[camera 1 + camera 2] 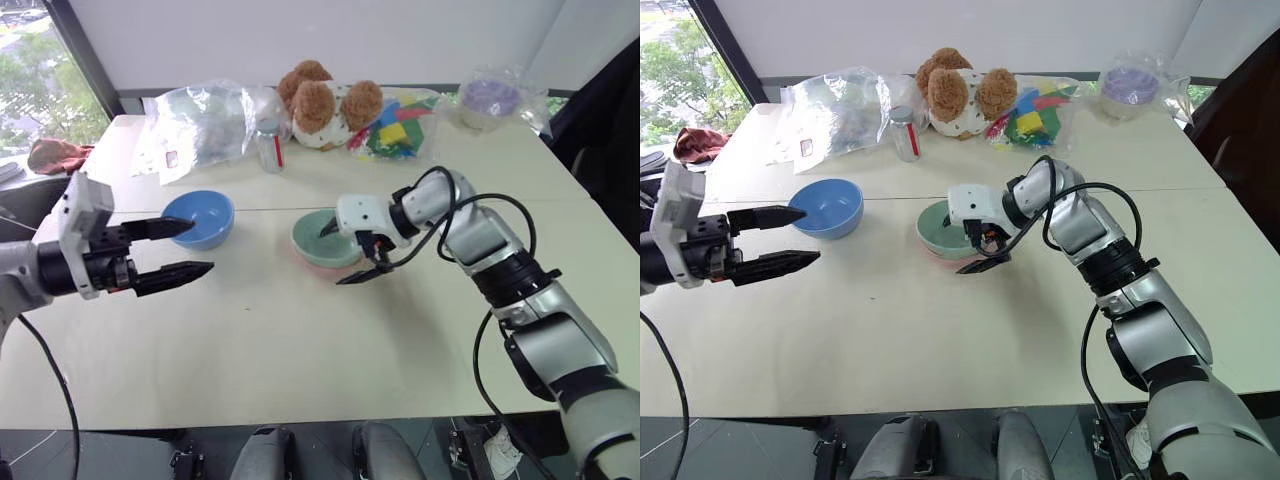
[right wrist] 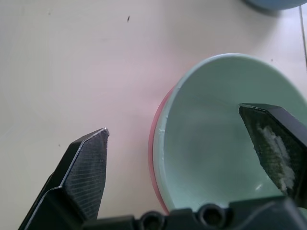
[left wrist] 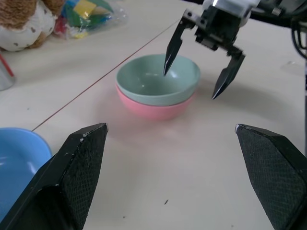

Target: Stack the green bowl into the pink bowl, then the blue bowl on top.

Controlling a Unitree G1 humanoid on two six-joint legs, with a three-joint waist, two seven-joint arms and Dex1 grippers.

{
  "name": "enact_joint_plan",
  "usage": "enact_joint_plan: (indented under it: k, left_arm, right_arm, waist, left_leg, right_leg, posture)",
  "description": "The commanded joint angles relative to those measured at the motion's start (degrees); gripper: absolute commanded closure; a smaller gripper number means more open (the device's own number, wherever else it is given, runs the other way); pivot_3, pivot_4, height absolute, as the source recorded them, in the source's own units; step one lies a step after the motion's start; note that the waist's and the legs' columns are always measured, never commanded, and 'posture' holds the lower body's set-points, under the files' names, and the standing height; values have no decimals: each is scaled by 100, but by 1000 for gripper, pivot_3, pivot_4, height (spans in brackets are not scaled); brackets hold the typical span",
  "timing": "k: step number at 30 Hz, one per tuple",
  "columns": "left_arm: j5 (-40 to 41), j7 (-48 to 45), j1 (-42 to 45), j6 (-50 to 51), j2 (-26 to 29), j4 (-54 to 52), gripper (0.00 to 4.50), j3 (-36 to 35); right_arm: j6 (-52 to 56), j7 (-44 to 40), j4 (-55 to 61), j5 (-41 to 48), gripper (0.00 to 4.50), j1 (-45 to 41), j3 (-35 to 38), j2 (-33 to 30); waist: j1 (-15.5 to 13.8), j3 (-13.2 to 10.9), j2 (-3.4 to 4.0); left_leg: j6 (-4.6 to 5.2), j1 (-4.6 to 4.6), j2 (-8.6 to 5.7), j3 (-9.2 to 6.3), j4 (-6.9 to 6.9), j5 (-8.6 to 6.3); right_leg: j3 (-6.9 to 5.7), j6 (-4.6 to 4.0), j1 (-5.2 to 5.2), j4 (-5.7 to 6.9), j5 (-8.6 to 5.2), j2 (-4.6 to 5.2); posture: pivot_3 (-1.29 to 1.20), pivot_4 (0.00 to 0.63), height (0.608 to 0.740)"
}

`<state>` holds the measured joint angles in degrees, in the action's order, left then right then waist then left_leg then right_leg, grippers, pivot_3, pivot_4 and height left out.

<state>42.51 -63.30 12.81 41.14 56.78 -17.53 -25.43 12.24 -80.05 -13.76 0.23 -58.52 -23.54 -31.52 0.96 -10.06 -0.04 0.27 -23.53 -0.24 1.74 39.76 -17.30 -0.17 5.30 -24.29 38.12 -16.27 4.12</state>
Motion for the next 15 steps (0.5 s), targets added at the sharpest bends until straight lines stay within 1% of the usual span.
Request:
enact_joint_plan:
  k: [1, 4, 6, 10, 12, 15]
  left_arm:
    - [-743, 93, -4, -736, 216, 237, 79, 157]
    - [-1478, 225, 196, -1344, 367, 718, 79, 598]
    - [-1948, 245, 351, -1777, 444, 1101, 79, 922]
    - [-2837, 228, 885, -2725, 410, 2189, 79, 1678]
    - [-3113, 217, 1255, -3053, 253, 2727, 79, 1998]
    - [-3509, 121, 2028, -3469, -120, 3723, 79, 2518]
  right_arm:
    - [1039, 3, 713, 838, 91, -275, 950, -222]
    - [2309, -72, 1435, 2038, 91, -107, 1878, -515]
    - [3017, -18, 1808, 2665, 91, 44, 2404, -776]
    - [3688, 310, 2477, 3212, 91, 610, 3046, -1371]
    - [3876, 474, 2780, 3415, 91, 871, 3248, -1578]
    - [4143, 825, 3246, 3686, 91, 1275, 3521, -1803]
  waist:
    - [-12, 0, 0]
    - [-40, 1, -1]
    - [-37, 1, -1]
    - [-25, 3, -5]
    - [-26, 3, -5]
    - [-26, 3, -7]
  left_leg:
    - [0, 0, 0, 0, -1, 0]
    - [17, 0, 0, -1, -7, -10]
    - [20, 0, -2, -1, -12, -12]
    - [22, 3, -10, 1, -31, -13]
    - [23, 4, -15, 5, -41, -12]
    - [25, 4, -17, 14, -44, -11]
  right_leg:
    - [0, 0, 0, 0, 0, 0]
    - [-2, -1, 1, -4, 0, 4]
    - [-6, -1, 1, -6, 0, 9]
    - [-12, -1, 0, -15, 0, 25]
    - [-13, -1, -5, -16, 0, 30]
    - [-14, -1, -11, -10, 0, 31]
  posture:
    - [0, 150, 740]
    - [0, 150, 740]
    - [0, 150, 740]
    - [0, 150, 740]
    - [0, 150, 740]
    - [0, 150, 740]
